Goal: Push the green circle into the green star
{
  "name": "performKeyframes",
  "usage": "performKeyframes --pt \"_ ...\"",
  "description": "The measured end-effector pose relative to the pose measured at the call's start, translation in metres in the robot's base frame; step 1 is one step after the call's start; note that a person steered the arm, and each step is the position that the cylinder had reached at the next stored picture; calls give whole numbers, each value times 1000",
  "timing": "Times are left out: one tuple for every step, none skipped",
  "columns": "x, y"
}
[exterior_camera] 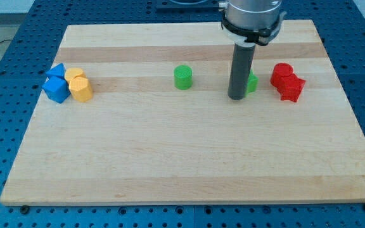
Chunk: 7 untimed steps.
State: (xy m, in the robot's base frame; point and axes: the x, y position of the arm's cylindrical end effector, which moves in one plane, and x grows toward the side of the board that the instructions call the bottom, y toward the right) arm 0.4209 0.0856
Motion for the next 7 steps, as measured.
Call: performKeyframes --pt "15 -57" --pt "13 -125" --pt "2 -161" --pt "-24 -157" --pt "-41 -107" --pt "-41 -42" --pt "-42 -19"
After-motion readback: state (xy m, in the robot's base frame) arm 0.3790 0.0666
